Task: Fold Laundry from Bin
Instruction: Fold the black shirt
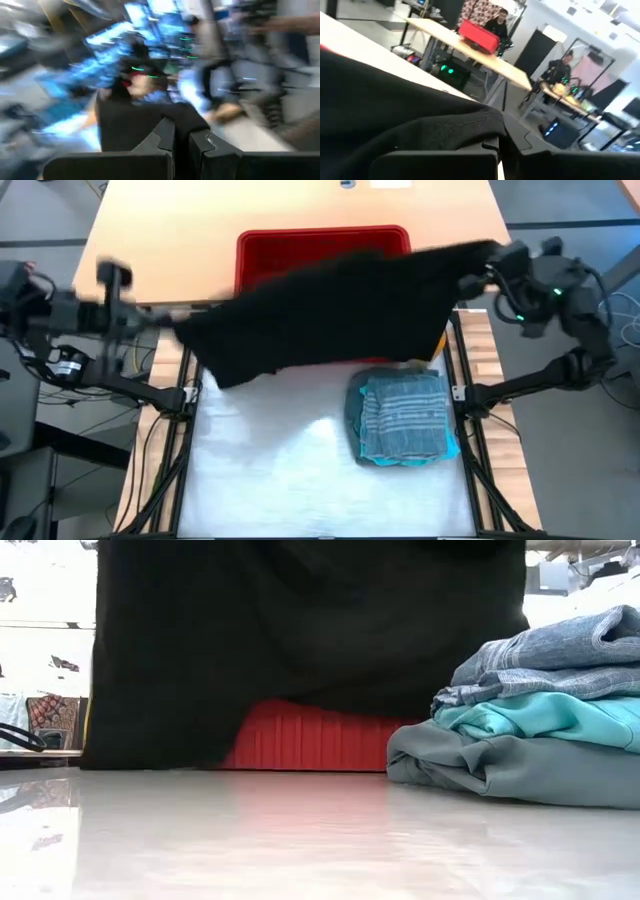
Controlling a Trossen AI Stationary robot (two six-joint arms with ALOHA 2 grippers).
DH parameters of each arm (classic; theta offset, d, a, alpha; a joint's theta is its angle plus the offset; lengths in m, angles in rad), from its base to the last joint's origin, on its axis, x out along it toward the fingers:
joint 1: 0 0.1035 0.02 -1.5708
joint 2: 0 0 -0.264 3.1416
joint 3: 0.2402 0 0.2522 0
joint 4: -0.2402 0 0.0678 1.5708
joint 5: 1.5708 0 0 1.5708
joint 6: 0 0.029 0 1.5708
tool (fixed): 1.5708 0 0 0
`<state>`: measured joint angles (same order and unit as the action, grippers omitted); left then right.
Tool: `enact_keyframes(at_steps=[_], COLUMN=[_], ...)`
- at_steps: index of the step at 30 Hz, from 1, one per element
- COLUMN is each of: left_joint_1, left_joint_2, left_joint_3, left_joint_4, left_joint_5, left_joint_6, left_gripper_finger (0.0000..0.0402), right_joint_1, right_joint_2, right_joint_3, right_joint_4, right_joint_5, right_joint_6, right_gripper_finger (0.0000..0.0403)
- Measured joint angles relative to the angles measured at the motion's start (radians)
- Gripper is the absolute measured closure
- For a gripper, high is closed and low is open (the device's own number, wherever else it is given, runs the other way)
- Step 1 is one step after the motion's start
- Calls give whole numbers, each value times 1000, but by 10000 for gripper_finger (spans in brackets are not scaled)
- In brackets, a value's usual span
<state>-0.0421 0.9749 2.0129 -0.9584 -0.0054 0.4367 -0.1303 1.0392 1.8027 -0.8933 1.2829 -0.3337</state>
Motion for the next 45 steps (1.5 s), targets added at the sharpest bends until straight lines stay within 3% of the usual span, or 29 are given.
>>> enact_keyframes(at_steps=[2,5,9,18,23,26,29,35,40,45], left_joint_1=[0,1,1,1,1,1,1,1,1,1], left_joint_2=[-7,-7,7,-23,-79,-113,-126,-116,-92,-68], left_joint_3=[-11,-83,-145,-124,-111,-109,-109,-111,-111,-129], left_joint_4=[-79,-155,-157,-145,-148,-123,-36,157,247,317], left_joint_5=[12,-142,-237,-395,-430,-415,-326,-11,301,563], left_joint_6=[-77,-148,-109,-106,-180,-227,-240,-195,-187,-245], left_gripper_finger=[401,401,401,401,401,401,401,401,401,401], right_joint_1=[13,-9,-36,-36,-36,-27,-1,106,267,489], right_joint_2=[-19,-23,-14,-16,-54,-74,-77,30,143,193], right_joint_3=[0,1,-1,-2,-2,-2,0,0,-5,1], right_joint_4=[-114,-194,-203,-203,-201,-132,12,312,474,551], right_joint_5=[1,30,26,64,128,87,-46,-273,-325,-276], right_joint_6=[108,200,206,229,348,416,393,289,228,203], right_gripper_finger=[384,384,384,384,384,384,384,384,384,384])
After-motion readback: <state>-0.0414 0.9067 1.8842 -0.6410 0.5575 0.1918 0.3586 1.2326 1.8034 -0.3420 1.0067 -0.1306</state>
